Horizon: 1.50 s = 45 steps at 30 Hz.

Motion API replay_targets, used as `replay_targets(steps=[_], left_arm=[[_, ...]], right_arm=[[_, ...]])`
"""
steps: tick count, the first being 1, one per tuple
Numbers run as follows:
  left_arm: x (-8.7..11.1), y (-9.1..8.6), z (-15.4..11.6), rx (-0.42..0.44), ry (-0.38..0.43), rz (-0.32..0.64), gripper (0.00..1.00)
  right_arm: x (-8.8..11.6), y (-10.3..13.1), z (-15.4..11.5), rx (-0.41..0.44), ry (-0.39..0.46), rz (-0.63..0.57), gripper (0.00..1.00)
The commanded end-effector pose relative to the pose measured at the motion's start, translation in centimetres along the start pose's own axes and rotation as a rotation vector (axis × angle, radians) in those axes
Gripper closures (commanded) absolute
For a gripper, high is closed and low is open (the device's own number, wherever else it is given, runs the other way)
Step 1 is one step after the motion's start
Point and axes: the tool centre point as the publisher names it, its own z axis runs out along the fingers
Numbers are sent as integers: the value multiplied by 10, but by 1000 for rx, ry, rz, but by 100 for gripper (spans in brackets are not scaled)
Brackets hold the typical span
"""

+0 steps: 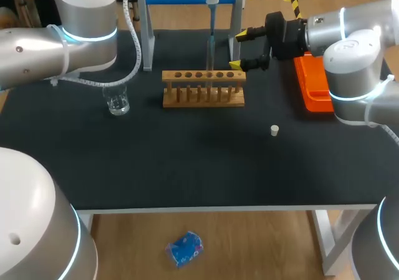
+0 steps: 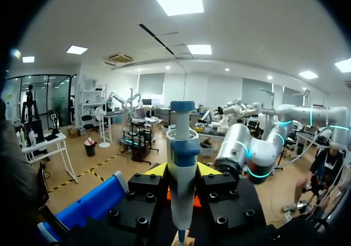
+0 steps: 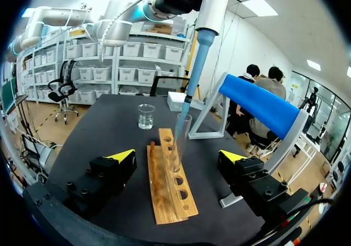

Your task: Invert the test tube, pick up the pipette, mount the tip to pipette, aspirate from beaker and dispense into the tube, eject the tip, return the pipette, and cap with the stopper.

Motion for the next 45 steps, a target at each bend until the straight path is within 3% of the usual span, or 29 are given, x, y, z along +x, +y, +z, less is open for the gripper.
replay_targets(steps=[1, 45], left_arm=[[0, 4, 1, 11, -6, 2, 100], [9, 13, 1, 36, -32, 5, 100]], right_arm=[[1, 0, 0, 2, -1, 0, 0], [1, 0, 0, 2, -1, 0, 0]])
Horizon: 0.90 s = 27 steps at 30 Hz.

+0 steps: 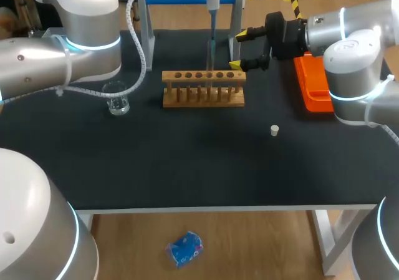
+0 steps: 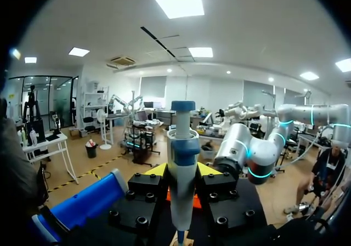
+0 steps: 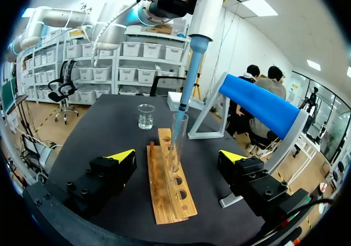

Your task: Invert the test tube, pick up the pipette, mount the tip to pipette, aspirate from beaker and dispense into the tube, eject the tip, return the pipette, and cap with the stopper.

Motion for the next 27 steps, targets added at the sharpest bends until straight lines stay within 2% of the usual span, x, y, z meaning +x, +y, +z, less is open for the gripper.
replay_targets(steps=[1, 27], left_arm=[[1, 3, 0, 11, -20, 6, 100], [-12, 12, -3, 13, -61, 22, 100]], right_arm=[[1, 0, 0, 2, -1, 0, 0], [1, 0, 0, 2, -1, 0, 0]])
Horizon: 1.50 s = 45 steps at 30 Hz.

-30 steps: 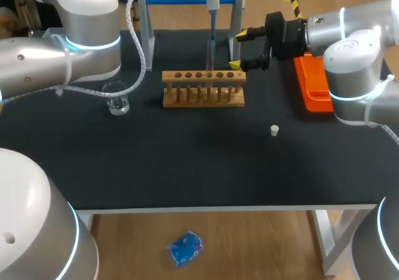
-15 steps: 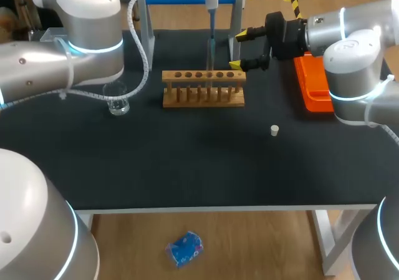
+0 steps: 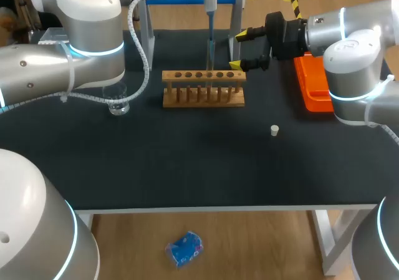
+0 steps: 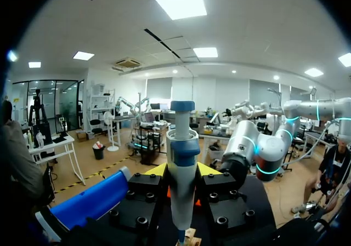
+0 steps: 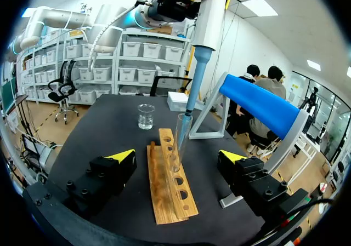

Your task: Invert the test tube, pick up the pipette, mount the tip to pipette, aspirate from beaker and dispense into the tube, eject the tip, return the pipette, and cap with the stopper.

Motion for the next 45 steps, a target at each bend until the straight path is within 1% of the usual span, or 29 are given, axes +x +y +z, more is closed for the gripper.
replay_targets(steps=[1, 11, 21, 45], left_arm=[[-1, 2, 1, 6, -2, 1, 100], [-5, 3, 3, 8, 2, -1, 100], [-3, 9, 3, 1, 6, -14, 100], [-2, 9, 2, -8, 6, -22, 100]], right_arm=[[1, 0, 0, 2, -1, 0, 0], [1, 0, 0, 2, -1, 0, 0], [1, 0, 0, 2, -1, 0, 0], [1, 0, 0, 2, -1, 0, 0]])
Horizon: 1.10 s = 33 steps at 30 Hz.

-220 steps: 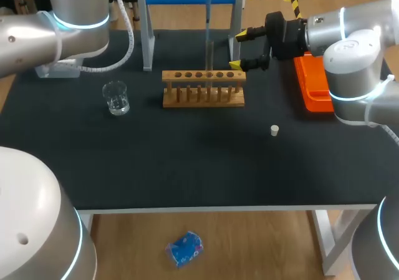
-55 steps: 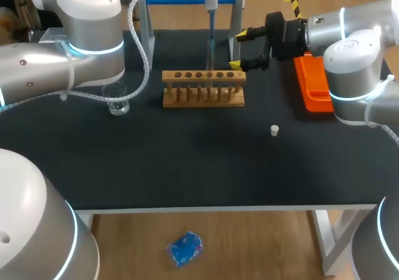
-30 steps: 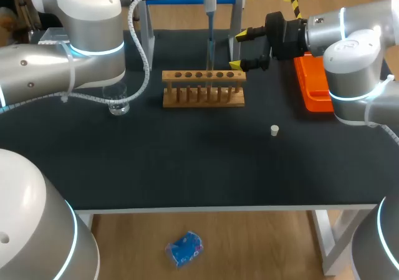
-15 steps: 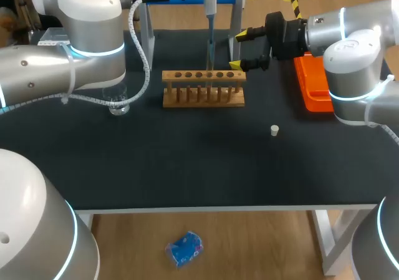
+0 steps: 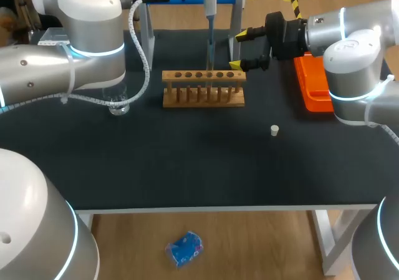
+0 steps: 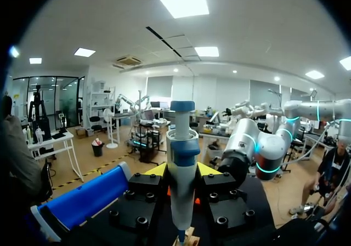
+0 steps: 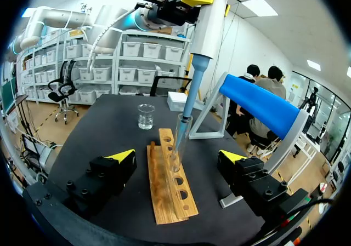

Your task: Invert the test tube, pick up the pipette, mount the tip to pipette, aspirate from beaker and dispense into the tube, eject the tip, return the pipette, and cap with the stopper.

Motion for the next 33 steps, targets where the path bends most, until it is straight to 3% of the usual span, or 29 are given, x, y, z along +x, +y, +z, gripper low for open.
replay_targets(steps=[1, 5, 15, 28, 33], left_arm=[[0, 0, 0, 0, 2, 0, 100], [0, 0, 0, 0, 2, 0, 100], [0, 0, 0, 0, 2, 0, 100], [0, 0, 0, 0, 2, 0, 100], [0, 0, 0, 0, 2, 0, 100]], right_arm=[[1, 0, 0, 2, -1, 0, 0], [-2, 2, -4, 11, -8, -3, 0], [-30, 37, -45, 34, -66, -73, 0], [-54, 103, -85, -58, -84, -132, 0], [-64, 138, -93, -81, -104, -185, 0]])
